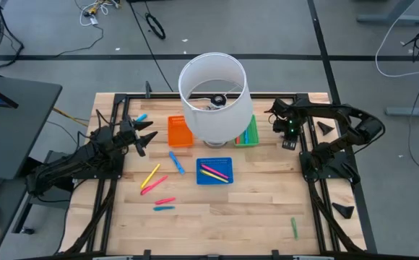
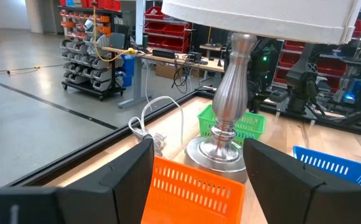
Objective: Pick & Place Markers
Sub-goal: Put the purple small highlighter pen into the orange bin
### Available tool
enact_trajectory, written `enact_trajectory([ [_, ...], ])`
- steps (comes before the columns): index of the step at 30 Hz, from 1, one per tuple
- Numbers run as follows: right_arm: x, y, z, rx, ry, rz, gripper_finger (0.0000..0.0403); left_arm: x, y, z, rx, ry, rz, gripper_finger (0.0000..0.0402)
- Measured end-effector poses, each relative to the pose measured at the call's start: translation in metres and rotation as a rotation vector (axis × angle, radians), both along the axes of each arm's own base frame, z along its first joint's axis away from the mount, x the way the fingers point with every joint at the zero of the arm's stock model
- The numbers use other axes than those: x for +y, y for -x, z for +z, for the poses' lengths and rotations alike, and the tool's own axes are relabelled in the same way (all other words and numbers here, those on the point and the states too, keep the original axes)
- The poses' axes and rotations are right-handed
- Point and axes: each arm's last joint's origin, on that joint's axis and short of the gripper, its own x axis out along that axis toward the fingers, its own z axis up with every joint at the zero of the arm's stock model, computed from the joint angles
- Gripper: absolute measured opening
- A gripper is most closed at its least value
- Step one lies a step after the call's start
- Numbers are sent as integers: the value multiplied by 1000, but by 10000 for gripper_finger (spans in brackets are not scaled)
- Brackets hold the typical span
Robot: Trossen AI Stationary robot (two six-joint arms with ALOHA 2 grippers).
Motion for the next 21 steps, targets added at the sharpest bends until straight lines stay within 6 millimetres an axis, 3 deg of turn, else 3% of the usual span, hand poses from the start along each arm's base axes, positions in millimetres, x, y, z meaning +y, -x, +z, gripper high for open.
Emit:
enact_trajectory([
  [14,-5,-6,41,31,-51,-35,33,0,0,0,0,0,0,252],
  [21,4,-5,58,78,-76,-35,33,0,0,0,0,0,0,252],
])
